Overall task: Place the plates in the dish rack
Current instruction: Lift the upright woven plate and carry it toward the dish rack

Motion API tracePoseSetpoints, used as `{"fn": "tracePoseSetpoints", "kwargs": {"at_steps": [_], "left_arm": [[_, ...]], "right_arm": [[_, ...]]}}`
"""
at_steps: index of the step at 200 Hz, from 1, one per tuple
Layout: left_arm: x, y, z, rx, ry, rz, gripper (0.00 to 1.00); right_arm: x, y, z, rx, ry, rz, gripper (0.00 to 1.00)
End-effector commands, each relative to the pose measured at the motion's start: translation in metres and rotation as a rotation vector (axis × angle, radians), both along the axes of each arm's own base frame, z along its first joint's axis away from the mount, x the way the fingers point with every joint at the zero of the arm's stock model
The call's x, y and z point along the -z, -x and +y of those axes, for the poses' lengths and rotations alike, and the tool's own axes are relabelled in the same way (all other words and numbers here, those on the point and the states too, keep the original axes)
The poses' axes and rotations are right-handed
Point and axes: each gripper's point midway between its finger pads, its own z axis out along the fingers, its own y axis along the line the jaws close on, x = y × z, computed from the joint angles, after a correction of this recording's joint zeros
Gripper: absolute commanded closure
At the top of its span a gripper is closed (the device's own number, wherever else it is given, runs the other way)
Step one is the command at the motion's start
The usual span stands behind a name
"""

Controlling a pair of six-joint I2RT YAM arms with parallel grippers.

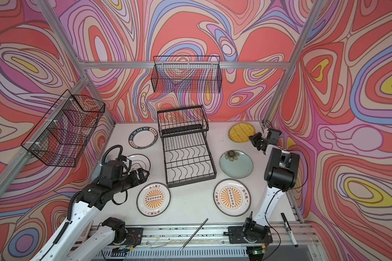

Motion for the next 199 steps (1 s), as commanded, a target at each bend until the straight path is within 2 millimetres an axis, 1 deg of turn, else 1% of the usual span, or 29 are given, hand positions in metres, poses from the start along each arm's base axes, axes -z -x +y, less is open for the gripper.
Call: {"fn": "tracePoseSetpoints", "kwargs": {"at_steps": [1,33,56,75,82,84,89,127,166,199], "left_arm": [[-0.016,-0.007,-0.005,0.016,0.019,-0.047,0.1],[-0.017,-0.012,-0.011,0.025,0.047,-0.058,0.1],[-0.015,-0.016,-0.016,0.039,0.072,-0.07,0.1],[-0.015,-0.02,-0.021,0.051,0.088,-0.072,0.1],[-0.016,-0.022,-0.022,0.054,0.092,-0.074,0.11],[-0.015,-0.022,-0.022,0.055,0.092,-0.074,0.11],[-0.015,-0.023,-0.023,0.058,0.096,-0.075,0.11],[-0.019,-0.031,-0.034,0.085,0.15,-0.116,0.11],[-0.019,-0.033,-0.037,0.093,0.177,-0.139,0.11],[-0.016,-0.032,-0.043,0.116,0.204,-0.143,0.13]], "right_arm": [[-0.034,0.007,0.012,-0.067,0.032,-0.078,1.0],[-0.052,0.018,0.023,-0.111,0.025,-0.109,1.0],[-0.06,0.029,0.03,-0.134,0.031,-0.12,1.0],[-0.064,0.04,0.037,-0.159,0.036,-0.122,1.0],[-0.058,0.045,0.039,-0.165,0.03,-0.106,1.0],[-0.066,0.047,0.04,-0.168,0.04,-0.122,1.0],[-0.069,0.051,0.042,-0.173,0.046,-0.128,1.0],[-0.064,0.078,0.055,-0.201,0.056,-0.117,1.0],[-0.076,0.099,0.073,-0.252,0.012,-0.157,1.0],[-0.077,0.116,0.089,-0.309,-0.043,-0.169,1.0]]}}
